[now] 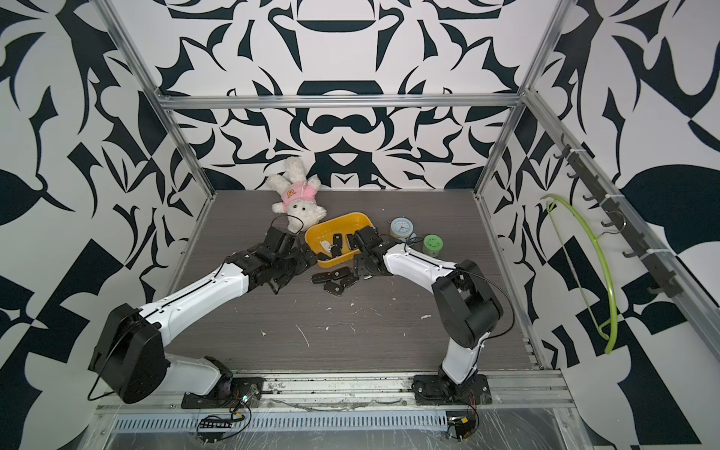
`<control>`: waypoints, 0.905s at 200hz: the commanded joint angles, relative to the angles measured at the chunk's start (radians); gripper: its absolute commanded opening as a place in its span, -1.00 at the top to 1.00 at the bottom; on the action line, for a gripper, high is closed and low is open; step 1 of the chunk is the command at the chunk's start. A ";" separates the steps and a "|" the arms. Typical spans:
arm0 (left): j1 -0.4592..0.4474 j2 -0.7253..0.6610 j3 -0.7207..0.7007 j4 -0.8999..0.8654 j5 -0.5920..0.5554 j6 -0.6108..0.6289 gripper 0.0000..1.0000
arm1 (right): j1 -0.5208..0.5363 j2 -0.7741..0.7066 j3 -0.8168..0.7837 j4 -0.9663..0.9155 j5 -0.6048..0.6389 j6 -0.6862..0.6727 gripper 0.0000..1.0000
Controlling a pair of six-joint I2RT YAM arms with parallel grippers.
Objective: Place the car key into the storage box
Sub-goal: Pick up the car key from the center of the board.
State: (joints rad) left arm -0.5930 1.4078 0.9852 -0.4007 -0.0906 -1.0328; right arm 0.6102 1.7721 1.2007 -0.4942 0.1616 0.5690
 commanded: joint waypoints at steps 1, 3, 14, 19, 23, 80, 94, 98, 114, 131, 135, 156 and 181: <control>0.005 -0.011 0.007 0.003 0.004 -0.006 -0.99 | 0.000 0.041 0.071 -0.041 0.074 0.012 -0.54; 0.005 -0.011 0.007 0.003 0.002 -0.006 -0.99 | -0.001 0.044 0.073 -0.041 0.075 0.012 -0.53; 0.005 -0.012 0.002 0.002 -0.003 -0.007 -0.99 | 0.000 0.068 0.086 -0.041 0.082 0.015 -0.51; 0.005 -0.013 0.001 0.002 -0.004 -0.008 -0.99 | 0.000 0.076 0.092 -0.041 0.082 0.016 -0.50; 0.005 -0.012 -0.001 0.002 -0.006 -0.010 -0.99 | -0.001 0.082 0.099 -0.040 0.082 0.017 -0.48; 0.004 -0.003 0.002 0.002 -0.005 -0.008 -0.99 | -0.006 0.156 0.156 -0.045 0.084 0.013 -0.46; 0.005 -0.003 0.000 0.003 -0.004 -0.010 -0.99 | -0.005 0.169 0.161 -0.047 0.085 0.010 -0.46; 0.005 -0.003 0.000 0.003 -0.005 -0.010 -0.99 | -0.004 0.171 0.163 -0.047 0.085 0.009 -0.46; 0.005 0.001 -0.001 0.004 -0.006 -0.010 -0.99 | -0.007 0.182 0.163 -0.043 0.081 0.010 -0.42; 0.005 0.005 0.000 0.005 -0.005 -0.013 -0.99 | -0.007 0.194 0.166 -0.044 0.076 0.012 -0.39; 0.005 0.006 0.000 0.003 -0.005 -0.013 -0.99 | -0.007 0.197 0.166 -0.046 0.076 0.012 -0.39; 0.005 0.009 0.000 0.003 -0.003 -0.016 -0.99 | -0.007 0.204 0.155 -0.043 0.072 0.019 -0.38; 0.005 0.010 0.000 0.003 -0.004 -0.016 -0.99 | -0.007 0.204 0.137 -0.035 0.064 0.026 -0.25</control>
State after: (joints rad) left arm -0.5930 1.4078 0.9852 -0.4004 -0.0902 -1.0485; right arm 0.6079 1.9869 1.3350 -0.5186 0.2211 0.5800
